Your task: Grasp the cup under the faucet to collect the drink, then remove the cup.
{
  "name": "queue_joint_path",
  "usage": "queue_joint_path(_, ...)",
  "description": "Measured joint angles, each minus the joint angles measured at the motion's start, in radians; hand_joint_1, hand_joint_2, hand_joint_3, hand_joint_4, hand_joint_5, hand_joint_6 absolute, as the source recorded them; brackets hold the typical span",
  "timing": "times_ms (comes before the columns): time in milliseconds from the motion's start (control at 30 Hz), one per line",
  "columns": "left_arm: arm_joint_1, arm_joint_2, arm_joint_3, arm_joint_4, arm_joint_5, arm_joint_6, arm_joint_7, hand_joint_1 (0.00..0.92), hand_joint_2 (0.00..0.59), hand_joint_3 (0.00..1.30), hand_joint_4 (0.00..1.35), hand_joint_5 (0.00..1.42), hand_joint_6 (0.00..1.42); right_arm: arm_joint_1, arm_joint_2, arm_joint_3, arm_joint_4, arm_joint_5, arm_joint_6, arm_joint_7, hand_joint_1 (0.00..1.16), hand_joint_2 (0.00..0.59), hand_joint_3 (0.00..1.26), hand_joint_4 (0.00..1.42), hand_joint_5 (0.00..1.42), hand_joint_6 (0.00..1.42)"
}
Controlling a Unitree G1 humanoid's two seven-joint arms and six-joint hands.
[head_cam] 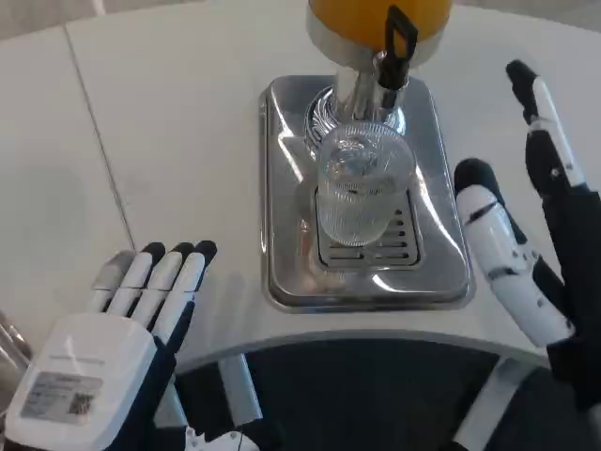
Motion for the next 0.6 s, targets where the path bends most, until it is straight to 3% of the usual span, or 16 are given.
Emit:
queue_joint_path(200, 0.003, -0.004, 0.000, -0.013, -0.001, -0.019, 0.000, 0.032, 0.022, 0.00, 0.00, 0.00, 0.04, -0.048, -0.001, -0.035, 0.073, 0.063, -0.002, -0.043, 0.04, 0.492, 0.00, 0.00, 0.00, 0.00)
queue_joint_path(333, 0.006, -0.004, 0.001, -0.013, 0.000, -0.019, -0.002, 0.033, 0.022, 0.00, 0.00, 0.00, 0.04, -0.047, 0.000, -0.046, 0.088, 0.102, -0.038, -0.085, 0.03, 0.494, 0.00, 0.00, 0.00, 0.00)
queue_joint_path(600, 0.001, -0.004, 0.001, -0.013, 0.000, -0.019, -0.013, 0.025, 0.023, 0.00, 0.00, 0.00, 0.04, -0.059, -0.001, 0.027, 0.098, 0.091, -0.057, -0.139, 0.03, 0.507, 0.00, 0.00, 0.00, 0.00)
